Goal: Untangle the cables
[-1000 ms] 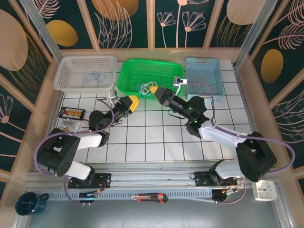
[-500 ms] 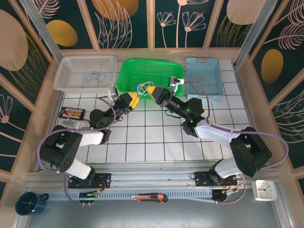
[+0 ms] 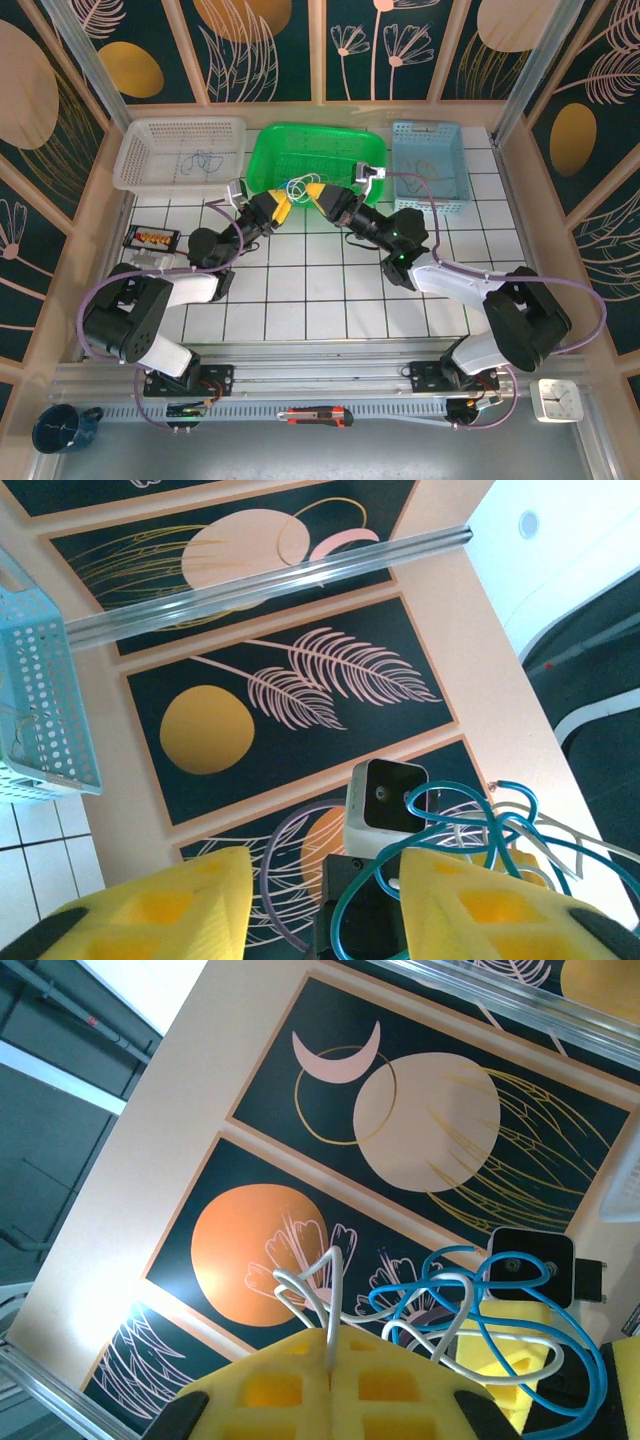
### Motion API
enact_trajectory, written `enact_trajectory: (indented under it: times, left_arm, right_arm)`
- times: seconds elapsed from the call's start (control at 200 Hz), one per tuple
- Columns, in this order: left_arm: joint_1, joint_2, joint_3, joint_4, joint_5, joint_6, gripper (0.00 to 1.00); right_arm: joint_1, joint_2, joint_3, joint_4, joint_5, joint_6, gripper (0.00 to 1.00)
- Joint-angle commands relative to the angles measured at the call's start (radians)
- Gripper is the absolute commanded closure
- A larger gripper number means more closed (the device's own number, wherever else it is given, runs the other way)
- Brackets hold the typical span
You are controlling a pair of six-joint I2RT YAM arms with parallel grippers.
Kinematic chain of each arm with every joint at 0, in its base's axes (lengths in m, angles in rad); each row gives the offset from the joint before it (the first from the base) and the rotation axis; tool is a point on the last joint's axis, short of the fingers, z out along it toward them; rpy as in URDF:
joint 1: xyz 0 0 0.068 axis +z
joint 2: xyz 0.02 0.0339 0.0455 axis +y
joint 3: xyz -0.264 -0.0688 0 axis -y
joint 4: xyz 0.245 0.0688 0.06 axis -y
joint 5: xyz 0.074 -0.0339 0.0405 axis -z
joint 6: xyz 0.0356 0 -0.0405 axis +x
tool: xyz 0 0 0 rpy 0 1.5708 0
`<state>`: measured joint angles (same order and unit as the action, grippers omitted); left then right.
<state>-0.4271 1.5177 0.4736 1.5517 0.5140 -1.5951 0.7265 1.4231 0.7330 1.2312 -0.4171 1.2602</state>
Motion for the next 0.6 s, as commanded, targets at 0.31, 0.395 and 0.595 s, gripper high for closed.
enact_trajectory:
  times: [0.31,0.395,0.595]
  left_arm:
    - [0.005,-0.02,0.014,0.139,-0.026,0.001,0.82]
    - [0.005,-0.021,0.013,0.138,-0.026,0.001,0.83]
    - [0.005,-0.018,0.018,0.137,-0.015,0.012,0.54]
  right_arm:
    - [-0.002,-0.008,-0.021,0.052,0.026,-0.012,1.0]
    - [-0.006,-0.01,-0.025,0.052,0.026,-0.01,1.0]
    - [-0.006,-0.005,-0.018,0.067,0.013,0.004,1.0]
